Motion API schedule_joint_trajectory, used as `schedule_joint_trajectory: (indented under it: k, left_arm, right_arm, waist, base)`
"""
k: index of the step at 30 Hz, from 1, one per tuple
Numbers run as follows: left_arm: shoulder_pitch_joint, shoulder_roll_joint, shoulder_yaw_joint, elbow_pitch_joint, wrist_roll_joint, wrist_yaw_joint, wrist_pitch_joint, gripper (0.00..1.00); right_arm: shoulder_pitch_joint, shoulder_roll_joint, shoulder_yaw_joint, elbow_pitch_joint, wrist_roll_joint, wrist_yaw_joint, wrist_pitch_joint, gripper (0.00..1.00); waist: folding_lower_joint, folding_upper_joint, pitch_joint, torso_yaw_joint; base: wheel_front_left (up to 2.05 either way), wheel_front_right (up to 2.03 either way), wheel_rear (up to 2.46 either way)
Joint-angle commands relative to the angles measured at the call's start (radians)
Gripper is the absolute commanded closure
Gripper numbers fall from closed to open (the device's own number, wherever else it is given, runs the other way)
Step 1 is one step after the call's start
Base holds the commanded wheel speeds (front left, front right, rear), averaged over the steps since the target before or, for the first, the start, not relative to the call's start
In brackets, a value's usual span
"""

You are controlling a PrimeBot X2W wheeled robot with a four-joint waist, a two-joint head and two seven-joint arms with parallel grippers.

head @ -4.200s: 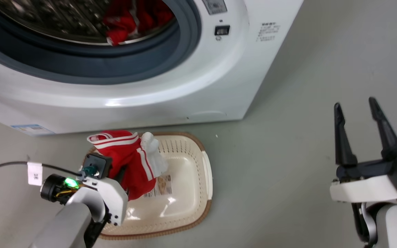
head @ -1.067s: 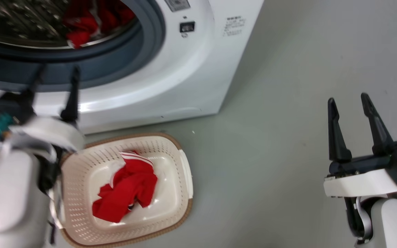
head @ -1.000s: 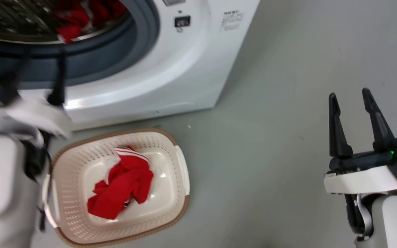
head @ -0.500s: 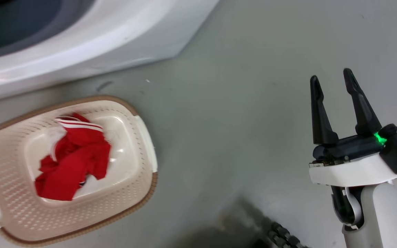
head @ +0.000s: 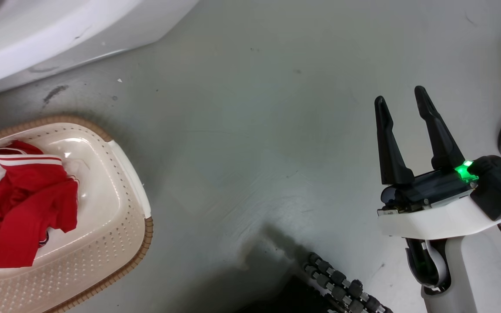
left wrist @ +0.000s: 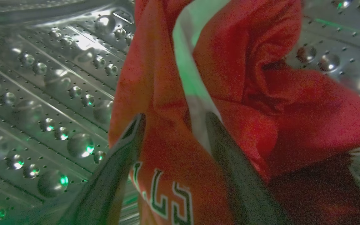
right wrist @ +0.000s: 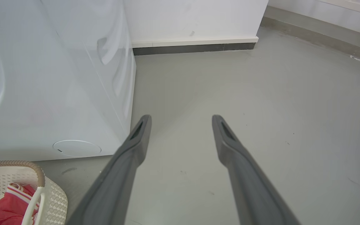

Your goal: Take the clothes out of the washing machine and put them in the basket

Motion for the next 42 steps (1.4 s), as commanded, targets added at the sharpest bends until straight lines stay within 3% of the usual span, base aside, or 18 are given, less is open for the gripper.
schedule_joint_trajectory:
  k: [1, 8, 9, 10, 11, 18, 22, 32, 35, 42]
  left_arm:
    - [-0.023, 0.010, -0.011, 0.014, -0.004, 0.002, 0.005, 0.00]
    - [-0.040, 0.005, -0.029, 0.118, -0.022, 0.003, -0.018, 0.00]
    - [-0.040, 0.005, -0.034, 0.133, -0.020, 0.003, -0.019, 0.18]
    - [-0.043, 0.003, -0.040, 0.145, -0.018, 0.003, -0.019, 0.65]
    - [-0.050, -0.001, -0.045, 0.154, -0.019, 0.002, -0.021, 1.00]
    - [-0.096, -0.003, -0.077, 0.167, -0.039, 0.002, -0.106, 1.00]
    - [-0.068, 0.002, -0.087, 0.177, -0.060, 0.001, -0.225, 1.00]
    - [0.023, -0.082, -0.128, 0.194, -0.123, 0.001, -0.502, 1.00]
    - [0.096, -0.113, -0.164, 0.199, -0.147, 0.001, -0.651, 1.00]
    - [0.218, -0.153, -0.191, 0.209, -0.189, 0.001, -0.835, 1.00]
  right_arm:
    - [0.003, 0.002, 0.001, -0.005, 0.006, -0.001, -0.002, 0.00]
    - [0.015, 0.002, 0.007, -0.021, 0.010, -0.001, -0.002, 0.00]
    - [0.014, 0.002, 0.005, -0.021, 0.005, -0.001, -0.002, 0.00]
    - [0.014, 0.002, -0.001, -0.022, 0.004, -0.001, -0.002, 0.00]
    - [0.013, 0.002, -0.008, -0.023, 0.006, -0.001, -0.002, 0.00]
    - [-0.010, 0.002, -0.003, -0.020, -0.006, -0.001, -0.003, 0.00]
    - [-0.014, 0.001, -0.005, -0.008, -0.021, -0.001, -0.003, 0.00]
    - [-0.021, 0.001, -0.068, 0.007, -0.109, -0.001, -0.002, 0.00]
    - [-0.013, 0.001, -0.089, 0.016, -0.149, -0.001, -0.002, 0.00]
    - [0.025, 0.001, -0.114, 0.037, -0.206, -0.001, -0.002, 0.00]
  waist:
    - [-0.0002, 0.0000, 0.010, -0.007]
    - [-0.0002, 0.0000, 0.016, -0.007]
    - [-0.0002, 0.0000, 0.016, -0.008]
    - [-0.0002, 0.0000, 0.016, -0.007]
    - [-0.0002, 0.0000, 0.017, -0.007]
    - [-0.0002, 0.0000, 0.017, 0.001]
    - [-0.0002, 0.0000, -0.034, 0.012]
    - [-0.0002, 0.0000, -0.147, 0.137]
    - [-0.0002, 0.0000, -0.211, 0.193]
    - [-0.0002, 0.0000, -0.325, 0.265]
  base:
    - [0.00, 0.00, 0.00]
    - [0.00, 0.00, 0.00]
    - [0.00, 0.00, 0.00]
    - [0.00, 0.00, 0.00]
    - [0.00, 0.00, 0.00]
    - [0.00, 0.00, 0.00]
    - [0.00, 0.00, 0.00]
    - [0.00, 0.00, 0.00]
    - [0.00, 0.00, 0.00]
    - [0.00, 0.00, 0.00]
